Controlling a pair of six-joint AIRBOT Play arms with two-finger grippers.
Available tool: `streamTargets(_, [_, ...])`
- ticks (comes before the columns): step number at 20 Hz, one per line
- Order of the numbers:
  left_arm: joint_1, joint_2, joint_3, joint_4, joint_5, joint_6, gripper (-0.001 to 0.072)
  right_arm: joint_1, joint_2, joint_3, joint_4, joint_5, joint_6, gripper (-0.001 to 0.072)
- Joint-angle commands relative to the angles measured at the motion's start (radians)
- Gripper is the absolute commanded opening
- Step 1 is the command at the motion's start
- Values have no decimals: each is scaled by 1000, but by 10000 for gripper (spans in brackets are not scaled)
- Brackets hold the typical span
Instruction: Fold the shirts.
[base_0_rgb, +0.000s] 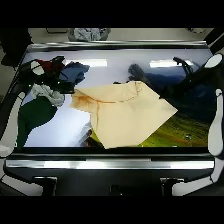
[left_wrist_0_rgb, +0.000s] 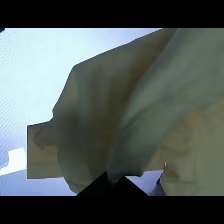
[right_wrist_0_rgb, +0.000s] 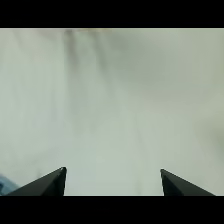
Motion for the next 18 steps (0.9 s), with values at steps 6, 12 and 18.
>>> streamTargets(6, [5, -6, 6, -2, -47, 9, 25, 134, 417, -977, 133, -319, 64, 709])
streamTargets(12, [3, -7, 6, -2, -47, 7, 25, 271, 421, -1181, 402, -578, 54, 710])
streamTargets(18, [3, -8, 6, -2, -47, 7, 25, 391, 381, -1180, 446, -843, 206, 469])
